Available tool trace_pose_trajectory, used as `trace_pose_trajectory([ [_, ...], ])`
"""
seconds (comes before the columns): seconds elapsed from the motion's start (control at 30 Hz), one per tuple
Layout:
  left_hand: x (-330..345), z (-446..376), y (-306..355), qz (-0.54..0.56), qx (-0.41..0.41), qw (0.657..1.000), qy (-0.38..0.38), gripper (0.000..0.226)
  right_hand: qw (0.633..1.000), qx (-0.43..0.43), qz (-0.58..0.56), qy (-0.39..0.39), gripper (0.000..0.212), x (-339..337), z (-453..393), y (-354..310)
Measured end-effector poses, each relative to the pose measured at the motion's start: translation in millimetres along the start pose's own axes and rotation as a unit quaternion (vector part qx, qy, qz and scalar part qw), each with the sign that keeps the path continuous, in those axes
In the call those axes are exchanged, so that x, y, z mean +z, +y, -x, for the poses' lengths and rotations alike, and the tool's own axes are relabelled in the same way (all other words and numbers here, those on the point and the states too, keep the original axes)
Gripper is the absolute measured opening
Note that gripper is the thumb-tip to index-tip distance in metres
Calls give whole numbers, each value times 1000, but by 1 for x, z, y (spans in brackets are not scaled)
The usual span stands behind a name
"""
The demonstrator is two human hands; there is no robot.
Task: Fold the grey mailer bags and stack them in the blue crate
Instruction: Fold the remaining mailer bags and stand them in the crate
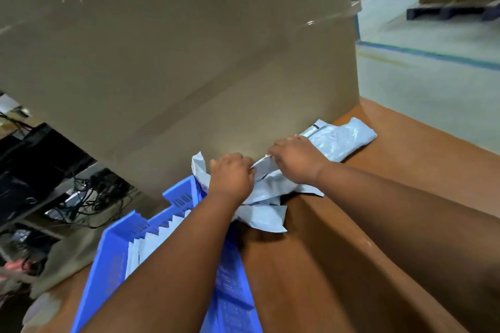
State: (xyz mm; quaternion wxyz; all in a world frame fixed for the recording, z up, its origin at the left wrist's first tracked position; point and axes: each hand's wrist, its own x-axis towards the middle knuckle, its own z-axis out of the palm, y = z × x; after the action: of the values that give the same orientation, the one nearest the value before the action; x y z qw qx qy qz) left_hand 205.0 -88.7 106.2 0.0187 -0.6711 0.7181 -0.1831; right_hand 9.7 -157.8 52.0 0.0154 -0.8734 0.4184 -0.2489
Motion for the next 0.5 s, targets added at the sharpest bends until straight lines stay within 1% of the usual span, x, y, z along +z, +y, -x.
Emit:
trace_pose_trajectory([
  [0.07,-16,-3,10,99,12,995,-9,26,1000,5,-29,8,20,-23,11,14],
  [0.13,-28,-5,22,204,8,978,-47,38,998,19,-59,-14,16,-46,28,28],
  [0.17,-33,-4,29,239,8,968,-78,41,997,23,-67,-23,19,-56,38,35],
  [0.2,-37,-1,39,269,10,956,-118,43,997,25,-61,-33,26,-66,50,43],
  [0.27,-41,10,65,324,21,927,-189,44,996,22,-28,-77,36,-82,77,60],
  [0.37,-30,39,109,377,2,893,-248,44,986,12,-23,-164,31,-92,127,86],
  [0.4,-23,51,126,379,2,888,-261,44,981,12,-24,-191,29,-92,146,93],
  [0.5,4,88,176,345,26,894,-284,49,964,19,-25,-262,30,-83,201,111],
])
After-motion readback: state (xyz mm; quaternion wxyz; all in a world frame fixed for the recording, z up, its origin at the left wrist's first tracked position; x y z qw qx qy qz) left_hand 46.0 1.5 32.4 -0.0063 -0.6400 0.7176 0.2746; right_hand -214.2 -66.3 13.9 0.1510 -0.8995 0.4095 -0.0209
